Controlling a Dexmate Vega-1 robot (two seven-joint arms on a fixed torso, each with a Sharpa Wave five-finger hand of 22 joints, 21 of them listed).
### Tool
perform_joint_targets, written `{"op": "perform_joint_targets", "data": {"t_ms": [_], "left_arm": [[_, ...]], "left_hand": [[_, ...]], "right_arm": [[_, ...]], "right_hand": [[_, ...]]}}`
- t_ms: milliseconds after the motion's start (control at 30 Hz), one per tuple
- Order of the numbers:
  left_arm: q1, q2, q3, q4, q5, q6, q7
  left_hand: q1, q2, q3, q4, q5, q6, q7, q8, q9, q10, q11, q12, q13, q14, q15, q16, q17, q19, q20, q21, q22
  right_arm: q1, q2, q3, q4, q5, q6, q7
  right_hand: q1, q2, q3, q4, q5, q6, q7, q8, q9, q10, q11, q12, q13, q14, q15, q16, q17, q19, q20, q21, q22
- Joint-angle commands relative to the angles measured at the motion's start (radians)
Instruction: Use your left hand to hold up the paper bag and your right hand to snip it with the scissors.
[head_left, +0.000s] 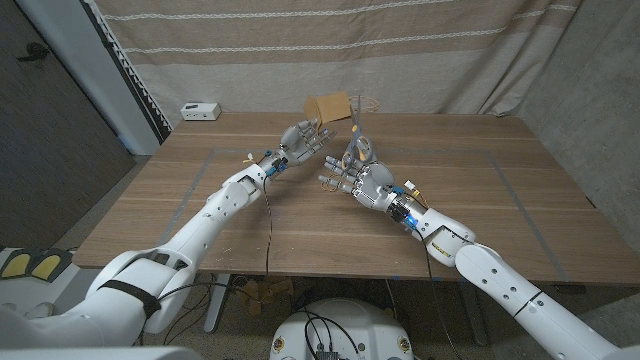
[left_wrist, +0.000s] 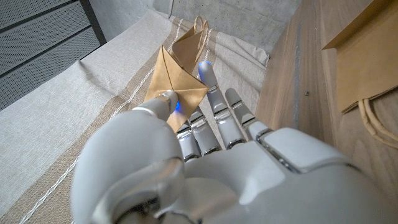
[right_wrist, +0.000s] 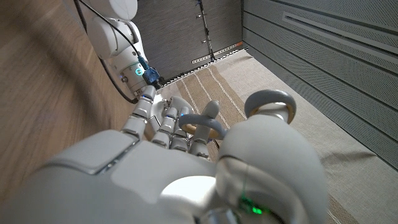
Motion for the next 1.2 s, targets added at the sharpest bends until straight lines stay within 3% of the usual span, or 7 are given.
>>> {"op": "perform_joint_targets", "data": {"t_ms": [33,167,567,1200], "left_arm": [[0.029,0.005,-0.027,-0.05,-0.048,0.048,0.018],[0.03,0.005,-0.03,-0.05,-0.056,0.049,0.011],[0.021,0.013,-0.028,-0.049,-0.058,0.05,-0.004],[0.007,0.041,-0.009,-0.046,-0.02,0.029,-0.041]], "left_hand": [[0.082,0.065,-0.005,0.001,-0.003,0.056,-0.046,0.023,0.117,0.054,-0.043,0.003,0.006,-0.004,-0.149,0.005,0.0,-0.005,-0.03,0.009,0.002],[0.086,0.066,-0.005,0.003,-0.002,0.057,-0.045,0.021,0.116,0.055,-0.043,0.001,0.006,-0.012,-0.149,0.004,-0.003,-0.009,-0.028,0.014,0.0],[0.094,0.066,-0.005,0.008,-0.002,0.06,-0.046,0.016,0.113,0.052,-0.043,-0.005,0.008,-0.027,-0.148,0.001,-0.011,-0.016,-0.027,0.026,-0.006],[0.107,0.061,-0.02,0.001,-0.005,0.1,-0.046,-0.012,0.054,0.071,-0.042,-0.012,0.003,-0.035,-0.149,0.013,-0.016,-0.03,-0.03,0.046,-0.023]], "right_arm": [[-0.001,-0.043,0.005,-0.02,-0.007,-0.035,-0.012],[-0.008,-0.044,0.004,-0.026,-0.014,-0.029,-0.02],[-0.009,-0.087,0.003,-0.059,-0.026,-0.065,-0.052],[0.018,-0.109,-0.01,-0.061,-0.023,-0.105,-0.057]], "right_hand": [[-0.007,0.002,0.0,-0.004,-0.003,-0.001,-0.002,0.008,0.003,-0.003,0.004,-0.003,0.002,0.004,0.007,-0.002,0.002,0.0,0.006,-0.003,0.001],[-0.009,0.001,-0.001,-0.003,-0.004,0.001,0.001,0.006,-0.003,-0.004,-0.009,-0.005,0.002,0.005,0.009,-0.003,0.002,-0.002,0.007,-0.006,0.001],[-0.013,0.002,-0.001,-0.002,-0.005,-0.004,0.002,0.007,-0.002,-0.008,-0.01,-0.01,0.002,0.006,0.013,-0.006,0.003,-0.005,0.007,-0.013,0.001],[-0.016,0.002,-0.001,-0.003,-0.007,-0.009,0.004,0.007,-0.006,-0.011,-0.015,-0.018,0.001,0.002,0.021,-0.014,0.003,-0.026,0.007,-0.035,0.0]]}}
